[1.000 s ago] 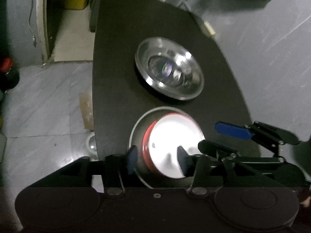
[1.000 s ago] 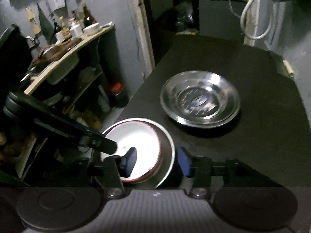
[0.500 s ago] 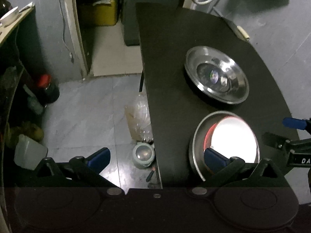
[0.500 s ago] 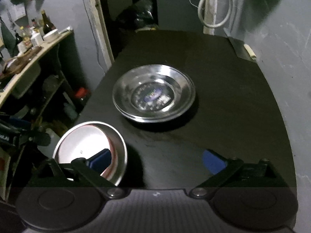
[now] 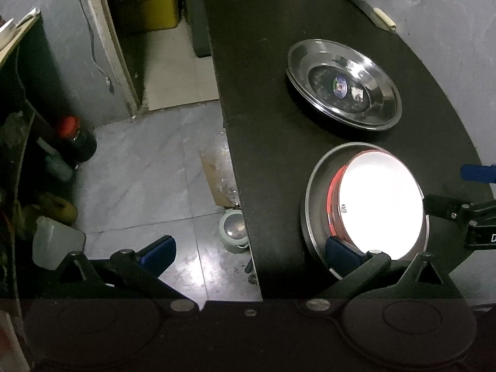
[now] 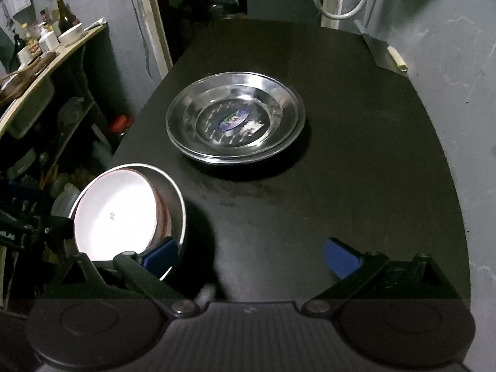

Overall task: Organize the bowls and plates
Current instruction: 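Lift the nested steel and white bowls with the left gripper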

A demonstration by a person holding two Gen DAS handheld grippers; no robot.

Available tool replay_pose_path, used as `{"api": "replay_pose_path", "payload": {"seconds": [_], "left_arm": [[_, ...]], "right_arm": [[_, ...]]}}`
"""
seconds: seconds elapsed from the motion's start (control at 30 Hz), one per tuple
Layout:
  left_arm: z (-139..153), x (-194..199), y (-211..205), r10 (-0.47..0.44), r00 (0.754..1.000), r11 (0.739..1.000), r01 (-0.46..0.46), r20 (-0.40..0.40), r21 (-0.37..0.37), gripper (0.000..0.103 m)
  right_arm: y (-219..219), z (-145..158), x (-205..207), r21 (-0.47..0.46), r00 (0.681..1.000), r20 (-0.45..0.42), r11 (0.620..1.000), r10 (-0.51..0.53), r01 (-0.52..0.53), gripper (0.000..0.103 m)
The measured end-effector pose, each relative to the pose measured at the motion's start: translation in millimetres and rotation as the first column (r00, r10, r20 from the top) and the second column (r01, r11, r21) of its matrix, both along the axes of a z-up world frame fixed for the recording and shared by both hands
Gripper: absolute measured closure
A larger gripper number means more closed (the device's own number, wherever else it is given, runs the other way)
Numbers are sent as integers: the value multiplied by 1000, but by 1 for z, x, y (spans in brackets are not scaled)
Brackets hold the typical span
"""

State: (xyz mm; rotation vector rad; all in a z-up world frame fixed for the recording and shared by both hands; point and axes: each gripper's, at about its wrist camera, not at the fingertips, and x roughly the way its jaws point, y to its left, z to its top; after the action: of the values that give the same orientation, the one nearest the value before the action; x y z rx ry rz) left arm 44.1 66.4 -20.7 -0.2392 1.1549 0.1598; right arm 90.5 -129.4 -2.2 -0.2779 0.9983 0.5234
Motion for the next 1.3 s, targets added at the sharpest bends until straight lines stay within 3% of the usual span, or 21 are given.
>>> {"api": "replay_pose_path", "payload": {"seconds": [0.17, 0.4, 0.7, 1.1, 1.3], "left_arm": [[-1, 4, -7, -10, 1000, 999, 10, -9, 39, 1], [-2, 9, -23, -62, 998, 987, 64, -24, 147, 1], [0, 11, -27, -89, 996, 979, 91, -23, 180, 4], [3, 13, -35, -143, 990, 983, 142, 6, 118, 23], [0, 16, -39, -176, 984, 982, 174, 18, 67, 46]], "right_arm": [[5, -1, -1, -18, 1000, 0, 999, 27, -27, 0], [17, -5, -4, -72, 996, -3, 994, 86, -86, 0], [16, -8, -1, -69, 996, -24, 994, 83, -84, 0], [8, -7, 2, -95, 996, -76, 994, 56, -63, 1], [8, -10, 3, -96, 991, -119, 993, 55, -67, 3]]}}
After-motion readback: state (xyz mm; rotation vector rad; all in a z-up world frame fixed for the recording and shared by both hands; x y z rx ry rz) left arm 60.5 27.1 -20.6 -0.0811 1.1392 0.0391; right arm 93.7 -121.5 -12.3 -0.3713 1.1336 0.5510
